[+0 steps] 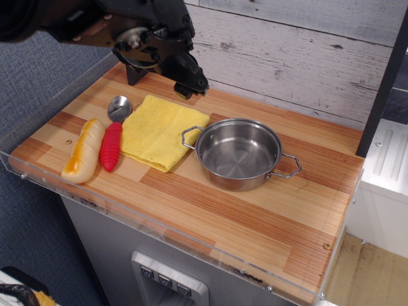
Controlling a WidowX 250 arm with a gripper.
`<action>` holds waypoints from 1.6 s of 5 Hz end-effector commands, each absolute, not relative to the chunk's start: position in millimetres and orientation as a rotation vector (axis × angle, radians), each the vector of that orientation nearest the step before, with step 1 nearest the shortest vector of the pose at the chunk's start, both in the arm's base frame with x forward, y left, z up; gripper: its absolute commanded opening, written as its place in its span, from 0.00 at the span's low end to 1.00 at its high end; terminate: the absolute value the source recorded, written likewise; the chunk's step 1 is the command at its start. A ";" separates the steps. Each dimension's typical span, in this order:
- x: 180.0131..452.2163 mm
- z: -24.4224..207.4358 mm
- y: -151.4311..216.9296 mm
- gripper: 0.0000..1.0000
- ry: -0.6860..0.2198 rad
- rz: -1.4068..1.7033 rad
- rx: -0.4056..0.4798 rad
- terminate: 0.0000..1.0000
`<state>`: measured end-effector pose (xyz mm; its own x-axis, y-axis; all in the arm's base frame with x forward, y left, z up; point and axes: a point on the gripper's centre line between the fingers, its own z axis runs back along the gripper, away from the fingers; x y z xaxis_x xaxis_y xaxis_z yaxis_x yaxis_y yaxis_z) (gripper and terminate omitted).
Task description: Put the bread in the silver pot.
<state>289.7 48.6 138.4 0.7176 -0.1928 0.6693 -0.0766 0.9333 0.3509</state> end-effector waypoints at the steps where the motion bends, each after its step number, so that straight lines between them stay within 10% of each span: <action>1: 289.7 138.4 48.6 1.00 -0.772 -0.066 0.371 0.00; 4: 275.9 160.2 131.7 1.00 -0.696 0.306 0.438 0.00; 8: 211.9 127.0 121.5 1.00 -0.473 0.330 0.505 0.00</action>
